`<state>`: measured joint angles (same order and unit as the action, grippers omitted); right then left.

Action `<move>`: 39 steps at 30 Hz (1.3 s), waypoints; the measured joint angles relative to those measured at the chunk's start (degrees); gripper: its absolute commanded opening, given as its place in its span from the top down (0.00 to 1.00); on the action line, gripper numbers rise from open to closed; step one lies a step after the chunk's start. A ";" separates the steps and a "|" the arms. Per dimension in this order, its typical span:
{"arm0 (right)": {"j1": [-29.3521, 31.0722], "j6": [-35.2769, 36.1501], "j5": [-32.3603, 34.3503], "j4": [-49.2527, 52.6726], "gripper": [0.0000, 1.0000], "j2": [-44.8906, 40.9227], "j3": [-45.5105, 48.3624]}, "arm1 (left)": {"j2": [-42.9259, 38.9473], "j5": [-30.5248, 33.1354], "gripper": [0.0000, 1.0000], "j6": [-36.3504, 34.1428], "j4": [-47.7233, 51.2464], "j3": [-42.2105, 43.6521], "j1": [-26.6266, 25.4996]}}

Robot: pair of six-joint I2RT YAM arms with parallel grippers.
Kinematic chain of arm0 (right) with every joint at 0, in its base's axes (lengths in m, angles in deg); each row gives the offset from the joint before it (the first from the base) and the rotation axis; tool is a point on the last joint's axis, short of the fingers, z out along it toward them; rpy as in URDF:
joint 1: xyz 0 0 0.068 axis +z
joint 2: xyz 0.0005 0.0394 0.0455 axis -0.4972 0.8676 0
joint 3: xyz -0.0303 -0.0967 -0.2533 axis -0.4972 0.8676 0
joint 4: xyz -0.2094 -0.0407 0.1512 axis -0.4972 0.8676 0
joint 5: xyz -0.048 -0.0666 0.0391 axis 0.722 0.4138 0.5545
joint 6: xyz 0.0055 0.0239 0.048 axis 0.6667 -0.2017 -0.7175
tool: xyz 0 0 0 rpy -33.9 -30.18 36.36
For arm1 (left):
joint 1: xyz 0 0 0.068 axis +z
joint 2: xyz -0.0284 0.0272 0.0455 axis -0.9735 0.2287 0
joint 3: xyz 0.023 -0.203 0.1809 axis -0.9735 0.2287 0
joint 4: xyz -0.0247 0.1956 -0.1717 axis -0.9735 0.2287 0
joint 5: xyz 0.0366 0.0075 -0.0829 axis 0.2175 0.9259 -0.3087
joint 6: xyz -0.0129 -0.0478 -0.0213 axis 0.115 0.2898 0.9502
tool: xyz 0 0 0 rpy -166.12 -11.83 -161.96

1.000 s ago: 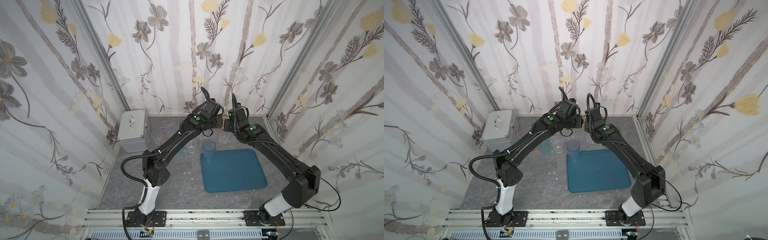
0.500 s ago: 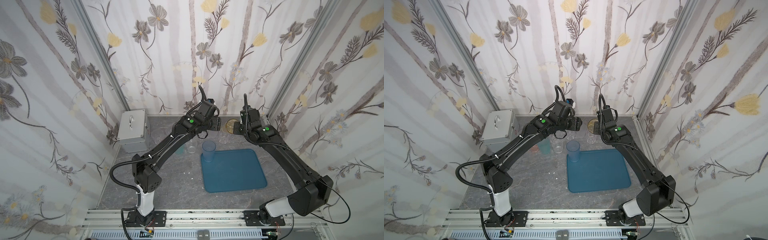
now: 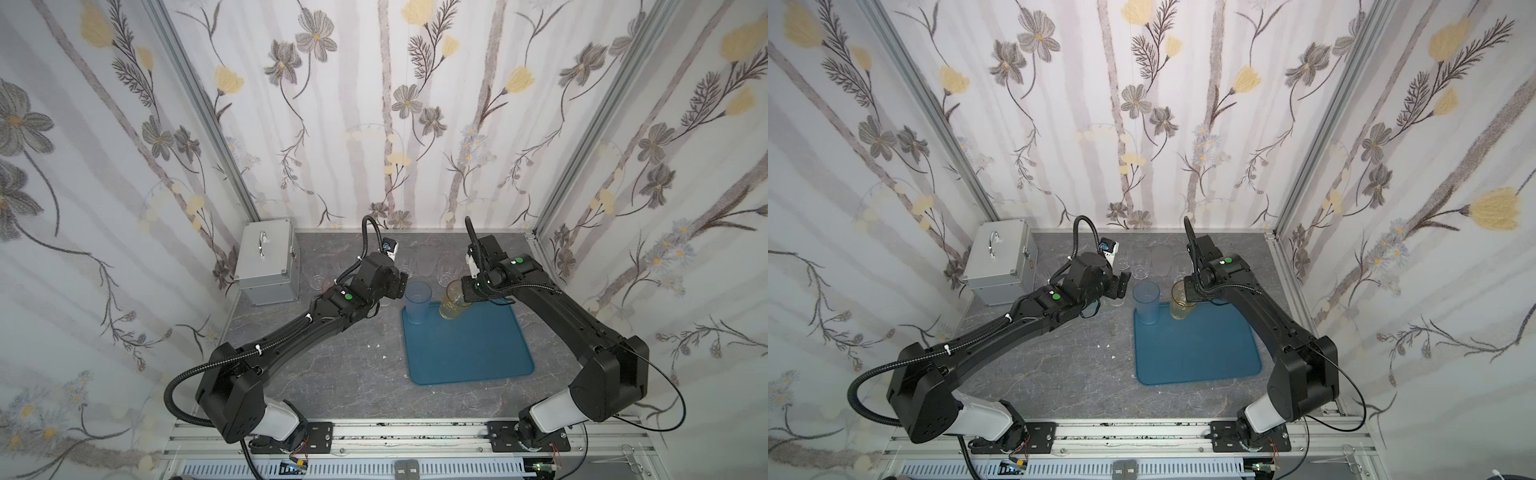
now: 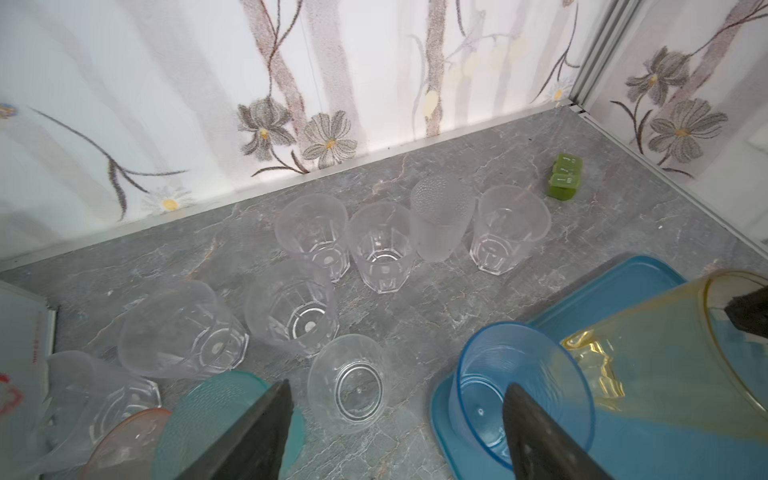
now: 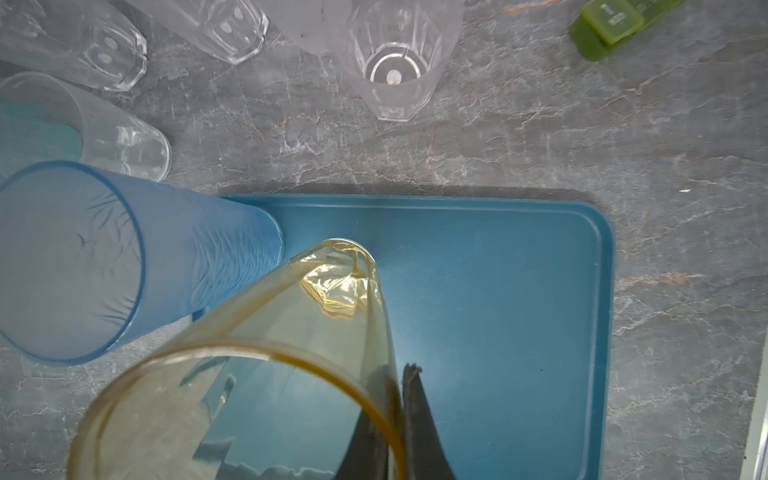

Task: Place the glasses into the tray
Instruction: 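Lower the yellow cup onto the tray with the right gripper while the left withdraws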

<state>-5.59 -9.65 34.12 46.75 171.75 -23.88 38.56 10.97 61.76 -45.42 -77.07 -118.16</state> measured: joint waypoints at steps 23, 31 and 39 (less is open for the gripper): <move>2.75 2.21 3.61 1.33 0.93 12.50 -7.43 | -6.75 0.28 0.11 2.73 -10.19 11.17 2.89; 2.80 2.38 5.46 1.22 0.86 13.62 -8.76 | -6.75 1.38 0.06 5.75 -10.38 11.54 3.93; 3.30 2.38 7.34 1.22 0.69 13.70 -9.20 | -5.90 -0.35 0.07 8.26 -10.45 11.74 5.90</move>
<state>-2.29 -7.27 41.46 47.97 185.45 -33.08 32.66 10.62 70.02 -55.87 -65.33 -112.26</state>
